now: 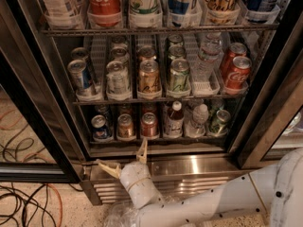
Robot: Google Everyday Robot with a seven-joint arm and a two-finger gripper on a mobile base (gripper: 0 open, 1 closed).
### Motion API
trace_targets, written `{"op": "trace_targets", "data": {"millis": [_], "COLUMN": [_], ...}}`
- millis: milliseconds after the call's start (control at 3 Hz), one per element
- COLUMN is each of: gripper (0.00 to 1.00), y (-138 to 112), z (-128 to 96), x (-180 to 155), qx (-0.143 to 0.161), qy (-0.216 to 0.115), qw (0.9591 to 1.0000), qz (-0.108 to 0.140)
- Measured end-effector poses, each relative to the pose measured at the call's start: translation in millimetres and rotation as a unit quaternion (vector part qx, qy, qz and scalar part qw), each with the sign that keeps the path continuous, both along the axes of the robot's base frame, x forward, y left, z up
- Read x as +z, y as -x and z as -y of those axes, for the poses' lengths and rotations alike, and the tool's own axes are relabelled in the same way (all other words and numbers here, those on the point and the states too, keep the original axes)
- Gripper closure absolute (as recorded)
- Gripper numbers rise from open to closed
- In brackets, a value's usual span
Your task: Pick orange can from bottom shelf of fridge
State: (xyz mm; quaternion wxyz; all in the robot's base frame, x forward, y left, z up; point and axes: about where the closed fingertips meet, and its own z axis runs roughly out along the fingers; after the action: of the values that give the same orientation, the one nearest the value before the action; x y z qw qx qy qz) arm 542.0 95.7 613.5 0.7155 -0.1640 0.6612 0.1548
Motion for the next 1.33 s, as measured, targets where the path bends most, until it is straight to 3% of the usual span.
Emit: {"op": "trace_targets", "data": {"millis": [333, 667, 1000, 1333], "gripper": [0.0, 0.0, 0.0, 0.11], "y": [-1.7, -19.8, -19.9, -19.9], "z": [-0.1, 3.7, 3.7, 3.7], "x": [-0.1, -4.9, -4.9, -4.9], "qx": [-0.003, -0.03, -0.03, -0.03], "qy": [-0.002, -0.029, -0.029, -0.029], "qw": [1.0, 0.9991, 0.9991, 0.9991], "qz": [0.0, -0.009, -0.009, -0.009]}}
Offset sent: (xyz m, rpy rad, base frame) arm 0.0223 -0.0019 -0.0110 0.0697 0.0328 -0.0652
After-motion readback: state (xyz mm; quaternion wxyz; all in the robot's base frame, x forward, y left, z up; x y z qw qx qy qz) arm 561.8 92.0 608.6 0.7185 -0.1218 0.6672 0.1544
